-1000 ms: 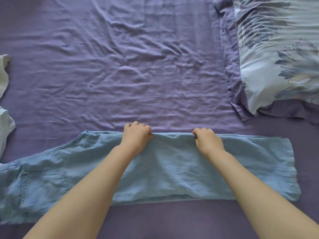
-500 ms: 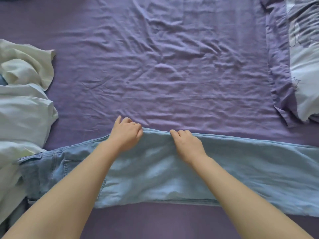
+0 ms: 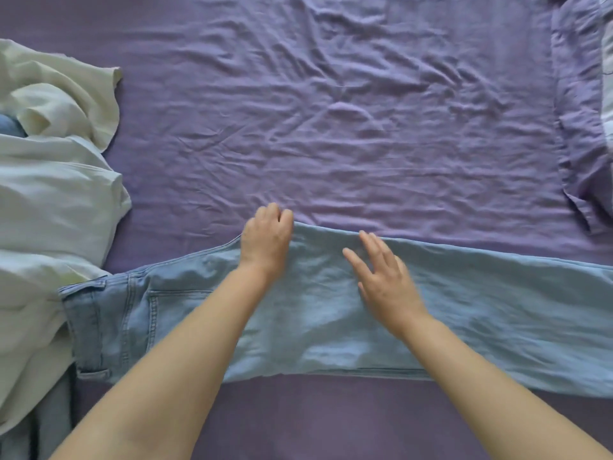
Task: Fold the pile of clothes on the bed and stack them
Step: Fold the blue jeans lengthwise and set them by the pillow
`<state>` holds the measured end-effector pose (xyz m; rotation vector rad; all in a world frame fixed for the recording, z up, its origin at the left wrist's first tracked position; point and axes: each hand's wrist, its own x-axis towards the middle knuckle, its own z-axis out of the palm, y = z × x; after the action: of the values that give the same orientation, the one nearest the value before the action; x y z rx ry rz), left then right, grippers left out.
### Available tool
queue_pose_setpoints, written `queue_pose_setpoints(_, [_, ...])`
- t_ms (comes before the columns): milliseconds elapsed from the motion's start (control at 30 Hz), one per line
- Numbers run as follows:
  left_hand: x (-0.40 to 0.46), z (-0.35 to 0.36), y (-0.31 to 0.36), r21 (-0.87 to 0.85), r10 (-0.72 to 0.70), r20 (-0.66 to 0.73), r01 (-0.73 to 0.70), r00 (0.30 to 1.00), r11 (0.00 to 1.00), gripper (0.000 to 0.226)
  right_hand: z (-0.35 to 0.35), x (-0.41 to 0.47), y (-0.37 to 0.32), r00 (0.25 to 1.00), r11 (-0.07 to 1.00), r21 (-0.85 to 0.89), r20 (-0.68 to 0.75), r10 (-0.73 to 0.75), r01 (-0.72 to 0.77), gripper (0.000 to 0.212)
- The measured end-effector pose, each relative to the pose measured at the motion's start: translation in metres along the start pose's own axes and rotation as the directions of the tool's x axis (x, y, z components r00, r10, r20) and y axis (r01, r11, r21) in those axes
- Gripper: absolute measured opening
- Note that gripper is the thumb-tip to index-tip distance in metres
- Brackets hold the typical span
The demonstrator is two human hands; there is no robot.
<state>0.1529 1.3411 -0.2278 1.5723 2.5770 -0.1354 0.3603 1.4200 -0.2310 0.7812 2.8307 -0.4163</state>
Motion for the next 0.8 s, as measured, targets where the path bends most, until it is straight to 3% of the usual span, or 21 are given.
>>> queue_pose_setpoints(67, [-0.035,0.009,0.022,-0.051,0.079,0.017,-0.078,0.997,0.996,0.036,0.012,-0.028,-0.002,0.99,0.997,-0.074,0.14,-0.013,0.024,0.069])
queue_pose_setpoints(133, [-0.063,0.028,0.029,-0.094,0.019,0.286,0.008,0.958,0.996,0.068,0.021,-0.057,0.005,0.962,0.994,-0.089,0.261,0.081,-0.059,0.066])
queue_pose_setpoints(167, [-0.072,0.038,0.025,-0.088,-0.006,0.429,0.048,0.903,0.995,0.081,0.023,-0.071,0.012,0.948,0.987,-0.106,0.283,0.145,-0.119,0.062])
queue_pose_setpoints(200, [-0.074,0.045,0.018,-0.084,-0.006,0.483,0.053,0.875,0.995,0.091,0.023,-0.084,0.02,0.942,0.978,-0.122,0.274,0.195,-0.167,0.055])
queue_pose_setpoints(300, [-0.066,0.049,-0.002,-0.069,0.07,0.516,-0.04,0.853,0.997,0.108,0.017,-0.111,0.04,0.89,0.964,-0.108,0.37,0.265,-0.242,0.078])
queue_pose_setpoints(400, [-0.063,0.041,-0.001,-0.052,0.083,0.557,-0.065,0.826,0.997,0.113,0.02,-0.127,0.057,0.849,0.968,-0.119,0.465,0.249,-0.219,0.075])
queue_pose_setpoints(500, [-0.07,0.024,0.026,-0.05,0.073,0.546,-0.054,0.835,0.997,0.104,0.016,-0.135,0.057,0.884,0.983,-0.044,0.432,0.179,-0.178,0.081])
queue_pose_setpoints(567, [-0.084,0.015,0.055,-0.16,0.184,0.501,-0.119,0.846,0.98,0.08,0.012,-0.136,0.05,0.923,0.994,-0.009,0.371,0.104,-0.109,0.076])
queue_pose_setpoints(667, [-0.121,0.012,0.104,-0.324,0.375,0.417,-0.251,0.827,0.912,0.042,0.014,-0.139,0.046,0.989,0.999,0.04,0.146,-0.008,0.002,0.05])
queue_pose_setpoints(733, [-0.142,0.016,0.129,-0.343,0.381,0.426,-0.243,0.821,0.907,0.035,0.013,-0.142,0.049,0.997,0.991,0.132,0.062,-0.045,0.036,0.032])
queue_pose_setpoints(800, [-0.151,0.021,0.144,-0.338,0.322,0.438,-0.178,0.839,0.924,0.036,0.014,-0.143,0.06,0.997,0.967,0.254,0.071,-0.019,0.0,0.014])
